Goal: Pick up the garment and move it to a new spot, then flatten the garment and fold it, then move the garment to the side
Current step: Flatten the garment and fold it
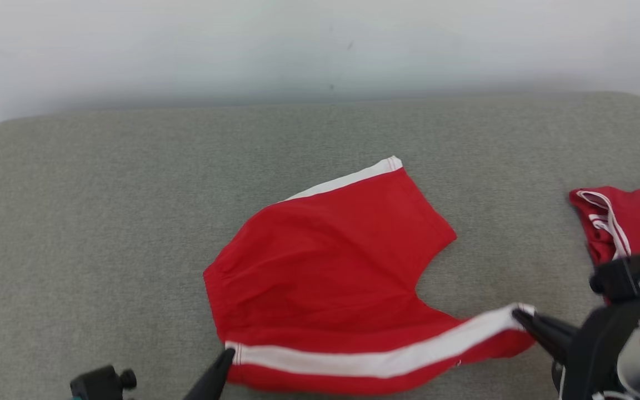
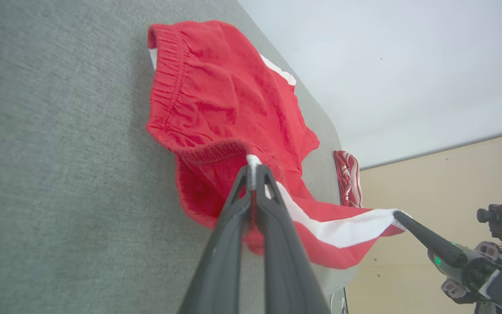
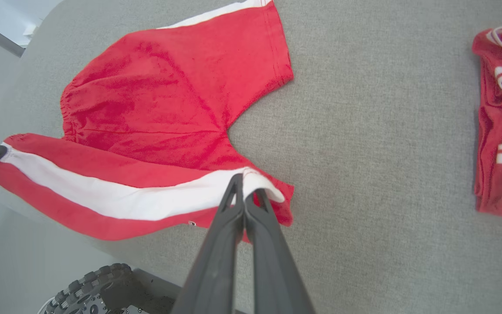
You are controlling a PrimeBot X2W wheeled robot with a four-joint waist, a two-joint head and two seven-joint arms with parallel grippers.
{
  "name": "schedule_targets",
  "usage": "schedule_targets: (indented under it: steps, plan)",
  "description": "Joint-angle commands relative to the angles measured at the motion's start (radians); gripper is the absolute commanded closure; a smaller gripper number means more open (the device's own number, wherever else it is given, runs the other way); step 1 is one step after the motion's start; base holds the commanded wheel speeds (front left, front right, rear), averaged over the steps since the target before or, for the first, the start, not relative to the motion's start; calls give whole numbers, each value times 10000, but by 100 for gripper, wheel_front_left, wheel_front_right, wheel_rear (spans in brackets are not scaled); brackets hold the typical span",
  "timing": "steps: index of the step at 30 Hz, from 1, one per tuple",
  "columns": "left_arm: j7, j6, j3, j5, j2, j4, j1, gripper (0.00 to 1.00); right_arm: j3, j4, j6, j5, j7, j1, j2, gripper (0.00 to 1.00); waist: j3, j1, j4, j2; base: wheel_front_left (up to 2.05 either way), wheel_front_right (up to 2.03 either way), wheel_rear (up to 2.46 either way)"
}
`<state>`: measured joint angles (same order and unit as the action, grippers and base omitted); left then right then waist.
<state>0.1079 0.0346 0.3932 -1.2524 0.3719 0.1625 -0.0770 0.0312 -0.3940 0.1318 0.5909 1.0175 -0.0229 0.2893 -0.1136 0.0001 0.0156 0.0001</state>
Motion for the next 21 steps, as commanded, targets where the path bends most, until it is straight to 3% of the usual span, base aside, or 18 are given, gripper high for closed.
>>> schedule_targets:
  steps: [1,21]
  plan:
    - [-119,-65,-38,27,-129,-91,285,100,-105,171,-27,-51,-160,387,31,100,-97,-1,-149,-1,0,0,0]
    - [-1477,-602,-502,668,-1873,-3120,4653,100,-1526,5669,-27,-567,-2998,6727,599,100,-2140,-1,-1149,-1,0,0,0]
